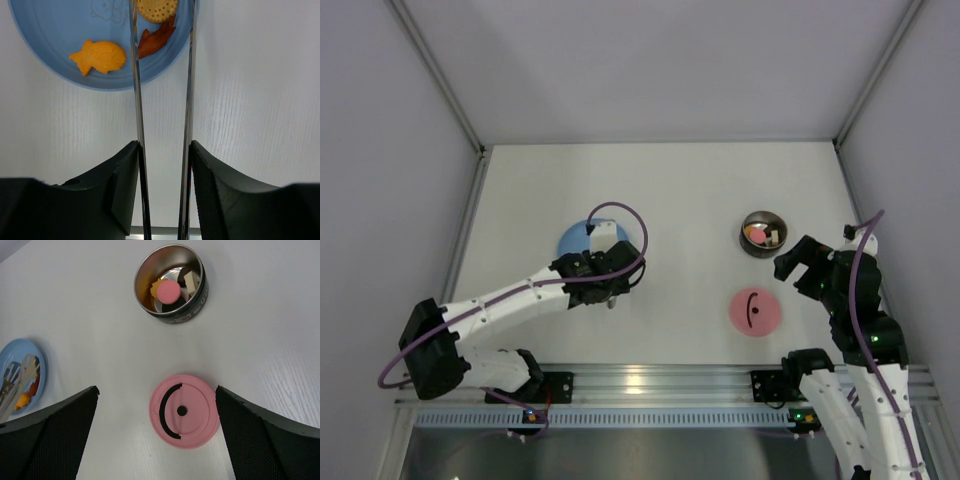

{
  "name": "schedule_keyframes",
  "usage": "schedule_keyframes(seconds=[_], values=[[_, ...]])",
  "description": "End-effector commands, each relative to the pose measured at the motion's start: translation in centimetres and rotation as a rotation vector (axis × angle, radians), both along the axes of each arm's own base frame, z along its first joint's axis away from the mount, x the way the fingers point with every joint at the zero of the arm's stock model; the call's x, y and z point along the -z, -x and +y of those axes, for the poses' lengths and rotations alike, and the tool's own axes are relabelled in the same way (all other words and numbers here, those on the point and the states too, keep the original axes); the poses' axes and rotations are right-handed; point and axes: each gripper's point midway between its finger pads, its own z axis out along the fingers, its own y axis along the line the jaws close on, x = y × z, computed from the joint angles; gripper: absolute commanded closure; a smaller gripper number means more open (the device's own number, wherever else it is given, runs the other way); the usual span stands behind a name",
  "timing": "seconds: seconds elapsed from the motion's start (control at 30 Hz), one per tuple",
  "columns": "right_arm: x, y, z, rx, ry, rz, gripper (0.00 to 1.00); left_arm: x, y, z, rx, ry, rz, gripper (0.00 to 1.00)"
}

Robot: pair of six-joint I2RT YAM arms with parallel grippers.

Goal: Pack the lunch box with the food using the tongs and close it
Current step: Pick up the fake food from the plate.

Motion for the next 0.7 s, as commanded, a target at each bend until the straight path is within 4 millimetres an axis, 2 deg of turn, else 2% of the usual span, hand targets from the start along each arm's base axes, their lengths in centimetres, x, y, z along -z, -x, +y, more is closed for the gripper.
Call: schedule_keyframes(seconds=[0.0, 0.2, 0.5, 0.67], values=[[-1.2, -0.8, -0.2, 0.005, 0.004, -0.059, 0.0, 0.1, -0.7, -0.4, -0.006, 0.021, -0.02, 0.5], [-1.1, -0.8, -0.2, 0.005, 0.004, -0.059, 0.01, 0.5, -0.6, 0.3, -0.025, 0.016, -0.008, 0.5], [-1.2, -0.7, -0.1, 0.003, 0.001, -0.062, 0.0, 1.2, -0.8, -0.2, -0.011, 0.03, 0.016, 0.51], [-1.1, -0.7, -0.1, 0.001, -0.002, -0.061, 0.01, 1.1, -0.9, -0.4, -0.004, 0.035, 0.017, 0.59]])
